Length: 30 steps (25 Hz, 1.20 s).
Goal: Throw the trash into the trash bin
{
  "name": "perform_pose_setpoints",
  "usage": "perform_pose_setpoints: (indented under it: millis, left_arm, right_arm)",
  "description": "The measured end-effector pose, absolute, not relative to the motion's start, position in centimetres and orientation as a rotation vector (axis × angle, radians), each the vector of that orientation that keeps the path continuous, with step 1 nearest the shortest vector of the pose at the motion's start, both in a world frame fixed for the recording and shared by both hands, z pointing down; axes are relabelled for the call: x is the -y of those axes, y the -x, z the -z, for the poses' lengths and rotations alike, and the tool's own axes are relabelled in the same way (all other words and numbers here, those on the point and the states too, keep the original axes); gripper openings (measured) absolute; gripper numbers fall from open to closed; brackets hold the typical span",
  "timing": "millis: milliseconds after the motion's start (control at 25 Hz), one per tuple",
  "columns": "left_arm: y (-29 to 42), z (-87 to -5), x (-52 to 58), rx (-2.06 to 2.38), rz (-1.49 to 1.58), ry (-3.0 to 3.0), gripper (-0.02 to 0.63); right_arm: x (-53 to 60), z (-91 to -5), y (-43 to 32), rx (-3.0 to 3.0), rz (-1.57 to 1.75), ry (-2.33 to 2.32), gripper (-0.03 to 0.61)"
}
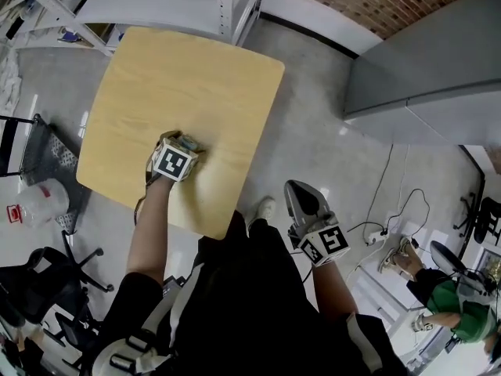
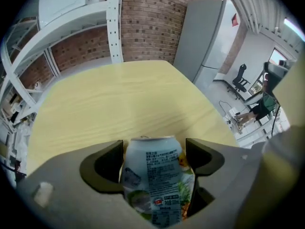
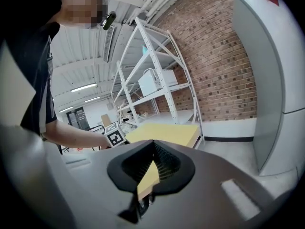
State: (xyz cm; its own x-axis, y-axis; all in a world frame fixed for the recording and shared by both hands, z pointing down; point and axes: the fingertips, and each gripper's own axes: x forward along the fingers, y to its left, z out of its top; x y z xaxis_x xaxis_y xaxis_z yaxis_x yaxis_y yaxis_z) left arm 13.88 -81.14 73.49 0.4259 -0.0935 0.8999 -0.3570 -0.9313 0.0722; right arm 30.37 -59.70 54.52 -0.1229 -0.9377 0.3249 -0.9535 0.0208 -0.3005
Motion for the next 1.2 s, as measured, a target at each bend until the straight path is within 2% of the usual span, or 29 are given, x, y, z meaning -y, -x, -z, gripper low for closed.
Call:
perform_pose_setpoints:
  millis: [440,920,1200]
  left_arm:
    - [-14.9,-71.7,78.6,0.348,-1.373,-2.496,0.39]
    - [-15.4,-57.0,79.7,0.683,-0.53,-2.796,0.388]
    - [-14.5,-48.1,76.2,0.845,-0.244,-2.848,0.388]
  right_arm:
    - [60.1,-54.8,-30.8,2.261,-0.712,-2.053,0.005]
    - [62.3,-52.1,-29.9,2.423,-0.547,-1.931,0.005]
    - [62.7,-49.2,-31.2,2.572,-0.459,-1.844,0.005]
